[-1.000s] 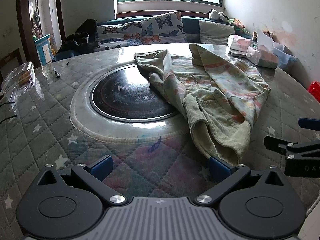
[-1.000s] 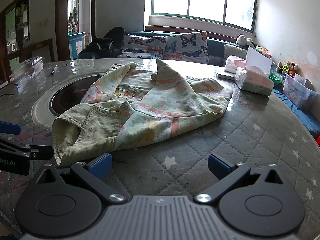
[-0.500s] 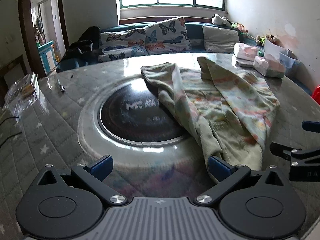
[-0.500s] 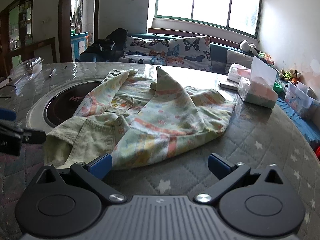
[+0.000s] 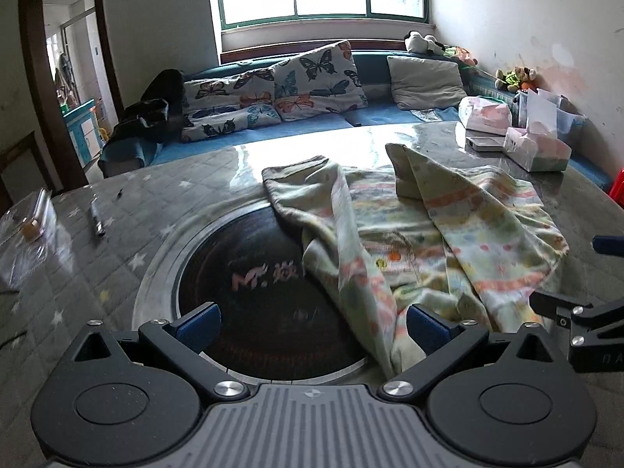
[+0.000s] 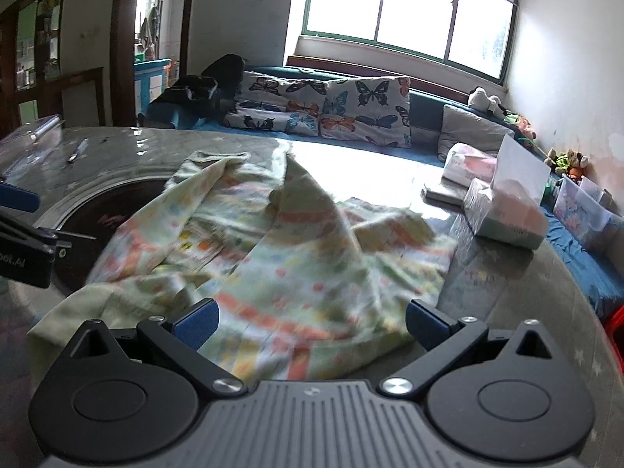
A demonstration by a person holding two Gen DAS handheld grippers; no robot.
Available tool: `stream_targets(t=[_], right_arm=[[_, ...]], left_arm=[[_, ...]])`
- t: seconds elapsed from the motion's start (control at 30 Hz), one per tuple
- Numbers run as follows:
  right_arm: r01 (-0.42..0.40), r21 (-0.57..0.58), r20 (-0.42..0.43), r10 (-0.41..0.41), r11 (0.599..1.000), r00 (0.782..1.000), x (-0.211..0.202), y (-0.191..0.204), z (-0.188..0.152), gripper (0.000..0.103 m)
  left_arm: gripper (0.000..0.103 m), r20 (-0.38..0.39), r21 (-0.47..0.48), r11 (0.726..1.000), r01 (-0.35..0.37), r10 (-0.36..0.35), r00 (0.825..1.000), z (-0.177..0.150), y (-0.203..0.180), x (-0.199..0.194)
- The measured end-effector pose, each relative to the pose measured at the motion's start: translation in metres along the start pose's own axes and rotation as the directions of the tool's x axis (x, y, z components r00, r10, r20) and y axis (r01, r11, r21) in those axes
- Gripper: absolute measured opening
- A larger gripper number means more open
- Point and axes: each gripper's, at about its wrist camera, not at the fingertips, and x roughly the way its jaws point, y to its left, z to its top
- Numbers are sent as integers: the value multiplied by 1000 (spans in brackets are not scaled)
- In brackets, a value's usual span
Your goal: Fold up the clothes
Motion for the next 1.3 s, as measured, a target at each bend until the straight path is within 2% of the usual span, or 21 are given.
stream_targets(t=[0.23, 0.47, 0.6, 0.77, 0.87, 0.9, 0.93, 1.13, 1.23, 1.3], right_arm=[[-14, 12, 2, 14, 1000, 1000, 38, -15, 33, 102], [-39, 7, 0, 39, 999, 999, 80, -22, 63, 93], [-50, -1, -4, 50, 999, 999, 104, -25, 75, 92], [-77, -1, -23, 77, 997, 997, 132, -25, 84, 84], [-77, 0, -48, 77, 997, 996, 147, -27, 86, 79], [-78, 3, -54, 78, 997, 995, 151, -27, 85, 77], [-89, 13, -62, 89, 996, 994, 155, -29, 84, 73], [-187, 87, -88, 194, 979, 977, 162, -36, 77, 32], [-198, 99, -74, 205, 975, 976, 156, -37, 77, 14], [-196, 106, -58, 203, 975, 977, 150, -38, 77, 8]], left_arm=[[101, 6, 20, 1000, 7, -7, 1000, 31, -6, 33], [98, -1, 30, 999, 14, -14, 1000, 57, -8, 71], [93, -17, 25, 1000, 12, -12, 1000, 66, -7, 91], [87, -37, 32, 999, 19, -18, 999, 70, -8, 109], [75, -50, 39, 999, 24, -22, 998, 71, -8, 118], [67, -56, 38, 999, 27, -25, 998, 71, -7, 121], [55, -61, 36, 999, 31, -29, 998, 71, -6, 124], [14, -71, 22, 998, 64, -62, 996, 65, 5, 128], [5, -60, -1, 998, 67, -67, 996, 63, 12, 123], [4, -47, -10, 998, 55, -55, 997, 61, 17, 116]])
